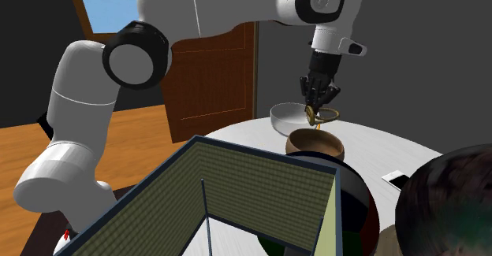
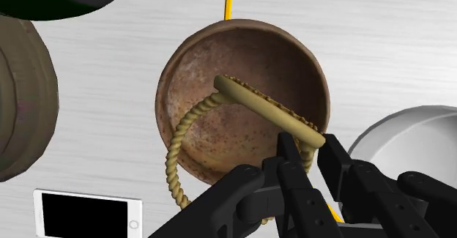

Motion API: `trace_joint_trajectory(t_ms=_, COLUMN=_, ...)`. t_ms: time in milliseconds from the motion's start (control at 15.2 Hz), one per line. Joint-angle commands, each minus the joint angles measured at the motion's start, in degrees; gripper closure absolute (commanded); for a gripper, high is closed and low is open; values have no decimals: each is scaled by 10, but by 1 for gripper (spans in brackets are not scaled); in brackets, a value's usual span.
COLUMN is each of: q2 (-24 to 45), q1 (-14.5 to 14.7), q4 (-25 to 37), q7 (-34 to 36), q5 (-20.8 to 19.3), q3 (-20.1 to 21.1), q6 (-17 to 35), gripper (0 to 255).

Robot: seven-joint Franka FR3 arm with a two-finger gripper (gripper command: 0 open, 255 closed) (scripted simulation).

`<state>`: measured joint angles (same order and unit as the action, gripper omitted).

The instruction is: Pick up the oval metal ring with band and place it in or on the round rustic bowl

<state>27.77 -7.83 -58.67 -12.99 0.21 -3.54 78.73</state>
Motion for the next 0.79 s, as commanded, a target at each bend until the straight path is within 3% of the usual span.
trace_joint_trajectory(t_ms=0, q2=-8, q1=-1, q4=-29, q7=-2, q5=0, q3=0, q6=21, gripper=255)
trace_joint_trajectory(t_ms=594, q2=-29, q1=1, q4=-134, q7=0, q5=-2, q3=0, q6=105, gripper=255)
trace_joint_trajectory(t_ms=726, q2=-29, q1=1, q4=-134, q7=0, q5=-2, q3=0, q6=105, gripper=255)
